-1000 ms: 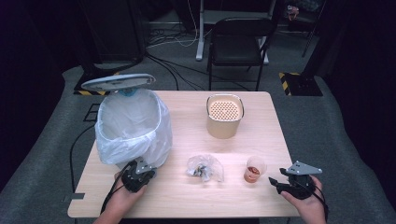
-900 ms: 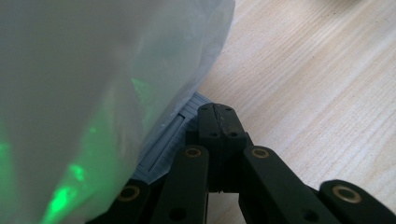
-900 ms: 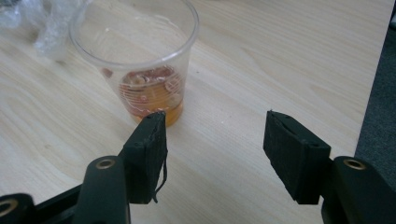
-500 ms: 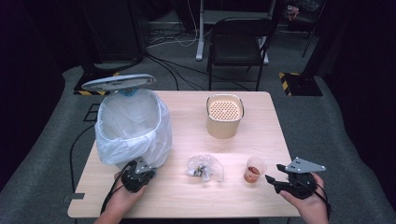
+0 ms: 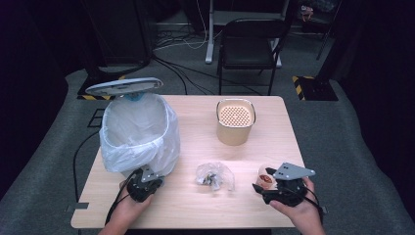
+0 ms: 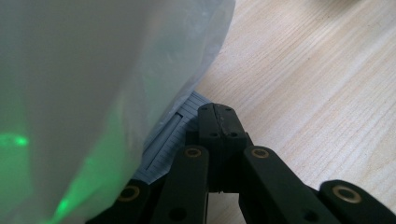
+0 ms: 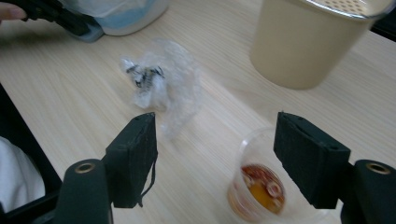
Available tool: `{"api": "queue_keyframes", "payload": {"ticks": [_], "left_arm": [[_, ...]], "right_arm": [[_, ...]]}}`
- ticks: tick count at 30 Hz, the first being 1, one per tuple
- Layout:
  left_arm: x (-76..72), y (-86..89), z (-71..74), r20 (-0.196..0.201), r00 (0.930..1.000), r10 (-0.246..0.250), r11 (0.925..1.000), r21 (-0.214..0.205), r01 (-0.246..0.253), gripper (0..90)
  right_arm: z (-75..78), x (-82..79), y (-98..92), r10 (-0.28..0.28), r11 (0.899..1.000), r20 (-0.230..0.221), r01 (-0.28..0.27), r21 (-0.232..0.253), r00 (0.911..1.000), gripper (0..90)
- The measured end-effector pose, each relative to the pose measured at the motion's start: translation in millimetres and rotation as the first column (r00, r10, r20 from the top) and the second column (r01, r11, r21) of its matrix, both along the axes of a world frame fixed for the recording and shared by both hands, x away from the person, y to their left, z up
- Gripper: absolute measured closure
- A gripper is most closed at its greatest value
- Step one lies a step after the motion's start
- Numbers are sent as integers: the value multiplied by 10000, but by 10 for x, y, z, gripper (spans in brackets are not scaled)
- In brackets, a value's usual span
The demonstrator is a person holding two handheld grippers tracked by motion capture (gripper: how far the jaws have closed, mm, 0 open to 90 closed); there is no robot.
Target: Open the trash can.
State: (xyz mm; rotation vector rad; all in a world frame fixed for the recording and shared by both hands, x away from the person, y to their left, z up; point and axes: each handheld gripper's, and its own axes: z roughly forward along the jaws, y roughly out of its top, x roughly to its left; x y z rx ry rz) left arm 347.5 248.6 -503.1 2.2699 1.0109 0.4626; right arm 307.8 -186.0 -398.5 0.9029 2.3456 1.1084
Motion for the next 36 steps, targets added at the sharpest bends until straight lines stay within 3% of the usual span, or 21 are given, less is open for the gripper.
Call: {"api": "queue_keyframes", "payload": {"ticks": [4,9,21,22,24,32,36], "left_arm": [[-6,0,-4,-31,10000,67,9999,-98,-68,900],[0,6,0,16,10000,-71,10000,-47,72,900],[5,31,-3,63,9996,-266,9996,-55,266,900],[-6,26,-16,57,10000,-53,9996,-264,54,900],[-8,25,-17,54,10000,-17,9996,-281,19,900],[-4,24,-11,59,10000,-68,9998,-194,69,900],[0,23,-6,46,9999,-152,9998,-121,153,900]], "right_arm": [[-56,39,281,462,9989,-280,-465,-114,9985,235],[-154,67,495,398,9989,-581,-412,-232,9975,222],[-367,81,780,163,9991,-884,-196,-366,9959,230],[-390,100,837,132,9992,-811,-162,-365,9966,230],[-399,121,894,54,9997,-872,-76,-251,9962,227],[-475,257,1087,280,9992,-872,-304,-264,9958,199],[-513,311,1169,510,9981,-930,-540,-309,9944,246]]}}
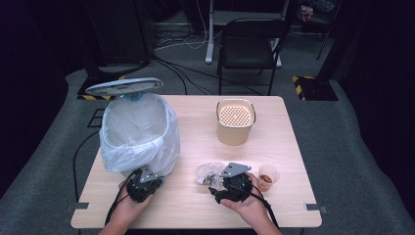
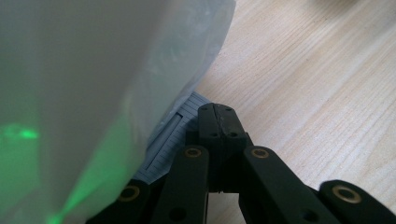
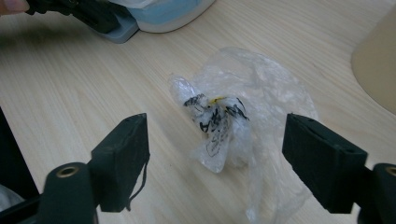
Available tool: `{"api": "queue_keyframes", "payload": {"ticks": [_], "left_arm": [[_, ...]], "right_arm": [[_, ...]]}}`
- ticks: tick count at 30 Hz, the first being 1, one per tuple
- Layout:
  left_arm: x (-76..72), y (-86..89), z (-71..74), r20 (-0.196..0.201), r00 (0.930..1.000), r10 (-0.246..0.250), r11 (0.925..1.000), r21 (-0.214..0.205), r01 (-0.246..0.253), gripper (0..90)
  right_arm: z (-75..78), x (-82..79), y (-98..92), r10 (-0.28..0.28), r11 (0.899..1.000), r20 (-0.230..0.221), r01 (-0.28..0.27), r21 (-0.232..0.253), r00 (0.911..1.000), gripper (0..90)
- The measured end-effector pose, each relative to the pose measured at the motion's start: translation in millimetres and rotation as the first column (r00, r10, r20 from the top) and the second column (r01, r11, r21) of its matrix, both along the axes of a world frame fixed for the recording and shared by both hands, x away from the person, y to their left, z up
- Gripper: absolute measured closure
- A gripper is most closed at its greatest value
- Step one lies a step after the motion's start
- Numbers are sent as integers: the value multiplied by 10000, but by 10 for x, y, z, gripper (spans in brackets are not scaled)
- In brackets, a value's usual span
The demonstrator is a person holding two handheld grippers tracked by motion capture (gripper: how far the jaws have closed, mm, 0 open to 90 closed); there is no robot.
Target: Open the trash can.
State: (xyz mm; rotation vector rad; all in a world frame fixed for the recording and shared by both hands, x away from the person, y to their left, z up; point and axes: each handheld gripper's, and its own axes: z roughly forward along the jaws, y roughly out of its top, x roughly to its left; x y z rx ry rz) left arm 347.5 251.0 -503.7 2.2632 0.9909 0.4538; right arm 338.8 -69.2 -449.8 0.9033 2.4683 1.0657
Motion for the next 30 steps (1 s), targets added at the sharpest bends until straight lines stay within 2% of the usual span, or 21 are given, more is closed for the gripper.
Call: {"api": "queue_keyframes", "payload": {"ticks": [3,6,11,16,22,24,26,30], "left_arm": [[-2,-6,-3,-29,10000,81,10000,-13,-81,900],[1,-4,-1,-7,10000,45,10000,14,-45,900],[5,-8,5,-31,10000,-16,9999,108,16,900],[-3,-6,-1,-59,10000,76,10000,2,-76,900],[-2,-8,-4,-41,10000,87,10000,-45,-87,900],[-3,-7,0,-65,10000,73,10000,11,-73,900],[-2,-6,0,-63,10000,58,10000,14,-58,900],[0,-11,2,-65,10000,53,10000,43,-52,900]], "right_arm": [[-28,49,40,178,9998,-151,-178,37,9997,266],[-59,98,75,174,9998,-35,-174,-30,9998,260],[-68,175,118,-121,9999,111,121,-25,9999,232],[-75,231,149,-443,9989,2,443,144,9990,205],[-114,300,221,-508,9987,62,508,-18,9987,171],[-134,307,232,-372,9992,32,372,-157,9993,165],[-150,305,247,-524,9986,-105,523,-86,9986,164],[-165,316,229,-568,9984,-69,568,-52,9984,162]]}}
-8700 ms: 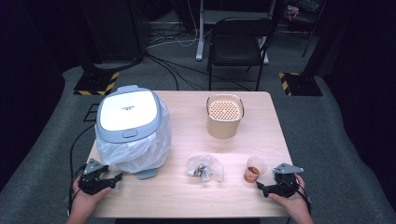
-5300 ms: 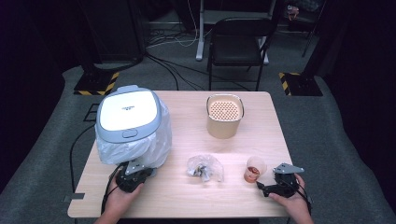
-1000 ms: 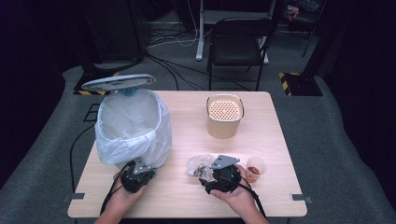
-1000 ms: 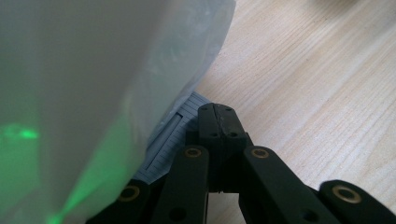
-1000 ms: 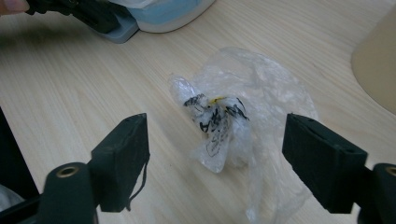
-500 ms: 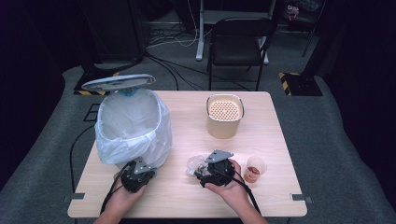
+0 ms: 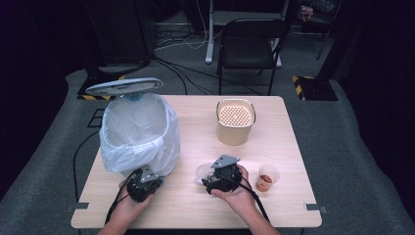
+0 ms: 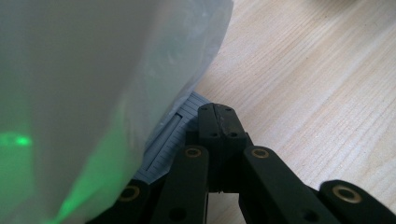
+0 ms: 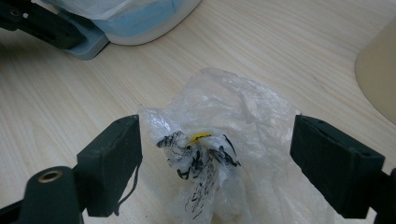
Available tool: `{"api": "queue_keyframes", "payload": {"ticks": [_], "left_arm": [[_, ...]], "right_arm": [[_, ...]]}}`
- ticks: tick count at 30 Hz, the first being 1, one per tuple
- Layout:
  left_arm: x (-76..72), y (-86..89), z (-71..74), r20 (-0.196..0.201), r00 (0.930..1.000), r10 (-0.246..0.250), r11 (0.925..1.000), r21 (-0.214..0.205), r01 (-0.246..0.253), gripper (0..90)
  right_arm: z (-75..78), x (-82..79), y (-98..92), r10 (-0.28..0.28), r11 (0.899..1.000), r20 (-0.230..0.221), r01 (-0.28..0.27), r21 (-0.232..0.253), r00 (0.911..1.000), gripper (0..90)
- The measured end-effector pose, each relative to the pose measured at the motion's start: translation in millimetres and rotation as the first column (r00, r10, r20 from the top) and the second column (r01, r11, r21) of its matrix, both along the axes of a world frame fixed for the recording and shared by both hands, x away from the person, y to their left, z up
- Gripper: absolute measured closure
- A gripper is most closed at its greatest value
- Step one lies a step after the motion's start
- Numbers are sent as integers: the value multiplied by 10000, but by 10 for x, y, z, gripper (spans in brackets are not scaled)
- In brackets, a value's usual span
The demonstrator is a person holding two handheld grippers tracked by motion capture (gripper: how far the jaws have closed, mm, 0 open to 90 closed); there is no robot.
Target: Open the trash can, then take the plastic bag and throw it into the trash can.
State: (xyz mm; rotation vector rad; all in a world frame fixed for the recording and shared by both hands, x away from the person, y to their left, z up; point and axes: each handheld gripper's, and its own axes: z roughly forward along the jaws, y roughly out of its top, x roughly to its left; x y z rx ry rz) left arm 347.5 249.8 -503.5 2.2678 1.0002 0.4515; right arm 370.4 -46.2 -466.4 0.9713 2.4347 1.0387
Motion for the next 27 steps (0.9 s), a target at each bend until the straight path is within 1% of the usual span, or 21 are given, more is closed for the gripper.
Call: {"api": "queue_keyframes", "payload": {"ticks": [3,4,6,7,8,12,13,14,15,17,18,20,21,22,23,25,26,27], "left_arm": [[0,-2,3,-19,10000,12,10000,39,-12,900],[0,-1,1,-9,10000,2,10000,13,-2,900],[1,-1,3,-16,10000,3,10000,44,-3,900],[0,-3,3,-17,10000,19,10000,42,-18,900],[0,-3,3,-17,10000,19,10000,42,-18,900],[1,-1,3,-18,10000,-2,10000,49,2,900],[1,-1,3,-18,10000,-2,10000,49,2,900],[1,-2,3,-20,10000,-1,10000,51,1,900],[1,-2,3,-19,10000,9,10000,55,-9,900],[0,-3,3,-19,10000,17,10000,47,-17,900],[0,-4,3,-19,10000,24,10000,50,-24,900],[-1,-2,0,-3,10000,21,10000,1,-21,900],[-1,-2,0,-3,10000,21,10000,1,-21,900],[-1,-2,0,-5,10000,30,10000,2,-30,900],[-2,-4,2,-18,10000,50,10000,28,-50,900],[-2,-4,2,-19,10000,53,10000,30,-53,900],[-2,-4,2,-18,10000,53,10000,31,-53,900],[-2,-4,2,-19,10000,54,10000,33,-54,900]], "right_arm": [[-19,-7,10,-13,10000,81,14,-83,10000,154],[-27,-5,9,68,9998,124,-66,-171,9999,154],[-35,-1,10,59,9998,142,-57,-170,9999,154],[-56,8,12,-54,9999,-13,54,-144,10000,155],[-56,8,12,-54,9999,-13,54,-144,10000,155],[-135,27,35,23,9993,-222,-31,-384,9998,177],[-152,41,33,183,9987,-196,-192,-464,9996,197],[-152,41,33,183,9987,-196,-192,-464,9996,197],[-194,54,46,246,9986,-438,-266,-454,9987,241],[-213,63,51,291,9983,-504,-316,-492,9983,254],[-225,71,55,307,9977,-576,-341,-588,9979,267],[-284,112,70,381,9961,-735,-438,-769,9966,328],[-284,112,70,381,9961,-735,-438,-769,9966,328],[-296,119,72,391,9958,-764,-451,-794,9963,357],[-325,136,70,481,9951,-858,-552,-824,9952,419],[-347,139,67,529,9943,-816,-600,-877,9953,475],[-347,139,67,529,9943,-816,-600,-877,9953,475],[-352,139,65,544,9942,-807,-615,-879,9952,503]]}}
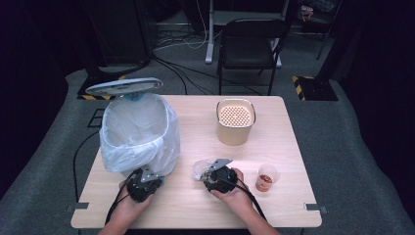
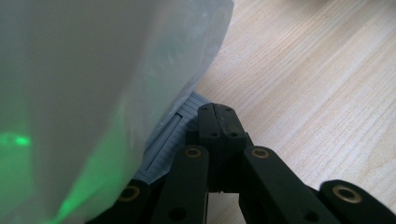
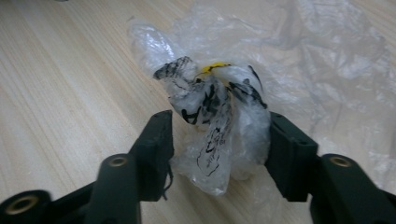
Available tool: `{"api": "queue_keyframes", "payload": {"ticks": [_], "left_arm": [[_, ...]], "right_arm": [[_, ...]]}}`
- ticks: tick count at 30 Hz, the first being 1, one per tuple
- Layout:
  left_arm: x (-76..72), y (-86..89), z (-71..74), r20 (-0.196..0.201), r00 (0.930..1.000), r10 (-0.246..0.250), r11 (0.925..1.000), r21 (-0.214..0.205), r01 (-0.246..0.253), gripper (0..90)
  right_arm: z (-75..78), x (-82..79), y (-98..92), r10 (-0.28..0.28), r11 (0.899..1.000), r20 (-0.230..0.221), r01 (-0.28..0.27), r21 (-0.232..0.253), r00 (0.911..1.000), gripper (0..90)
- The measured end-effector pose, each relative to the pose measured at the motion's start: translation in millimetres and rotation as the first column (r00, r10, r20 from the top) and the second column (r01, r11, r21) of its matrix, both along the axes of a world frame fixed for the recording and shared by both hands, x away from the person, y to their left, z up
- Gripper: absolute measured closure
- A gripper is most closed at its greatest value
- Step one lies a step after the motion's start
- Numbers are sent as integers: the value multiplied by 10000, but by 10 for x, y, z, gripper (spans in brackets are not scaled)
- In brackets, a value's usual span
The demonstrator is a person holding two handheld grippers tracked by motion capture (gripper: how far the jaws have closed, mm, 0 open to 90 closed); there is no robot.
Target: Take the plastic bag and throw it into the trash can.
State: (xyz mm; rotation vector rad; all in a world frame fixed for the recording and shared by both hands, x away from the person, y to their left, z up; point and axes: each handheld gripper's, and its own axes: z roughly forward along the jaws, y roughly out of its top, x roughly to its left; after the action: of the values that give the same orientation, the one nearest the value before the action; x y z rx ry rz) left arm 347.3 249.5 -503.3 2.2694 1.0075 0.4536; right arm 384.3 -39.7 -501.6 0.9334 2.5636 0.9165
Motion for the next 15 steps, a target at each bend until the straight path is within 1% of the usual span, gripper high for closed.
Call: {"api": "queue_keyframes", "payload": {"ticks": [1,2,4,5,6,8,9,12,14,15], "left_arm": [[0,1,-2,16,10000,-7,10000,-37,8,900],[2,2,-1,25,10000,-30,10000,-12,30,900],[3,4,1,37,10000,-62,10000,19,62,900],[1,1,-2,17,10000,-15,10000,-29,15,900],[1,1,-2,17,10000,-15,10000,-29,15,900],[1,1,-2,15,10000,-9,10000,-33,9,900],[0,1,-2,16,10000,-12,10000,-28,12,900],[0,1,-2,14,10000,-9,10000,-28,9,900],[0,1,0,0,10000,0,10000,1,0,900],[0,1,0,0,10000,0,10000,1,0,900]], "right_arm": [[-4,-1,1,-16,10000,12,16,9,10000,535],[5,-4,-3,89,9999,31,-89,86,10000,595],[9,-5,-5,152,9998,64,-153,87,9999,633],[12,-7,-5,188,9998,44,-189,113,9998,651],[12,-7,-5,188,9998,44,-189,113,9998,651],[21,-10,-11,258,9995,22,-258,158,9997,678],[30,-12,-13,240,9994,-56,-238,232,9997,690],[51,-17,-10,241,9992,-157,-236,322,9996,695],[104,-36,0,399,9988,-184,-394,289,9990,696],[104,-36,0,399,9988,-184,-394,289,9990,696]]}}
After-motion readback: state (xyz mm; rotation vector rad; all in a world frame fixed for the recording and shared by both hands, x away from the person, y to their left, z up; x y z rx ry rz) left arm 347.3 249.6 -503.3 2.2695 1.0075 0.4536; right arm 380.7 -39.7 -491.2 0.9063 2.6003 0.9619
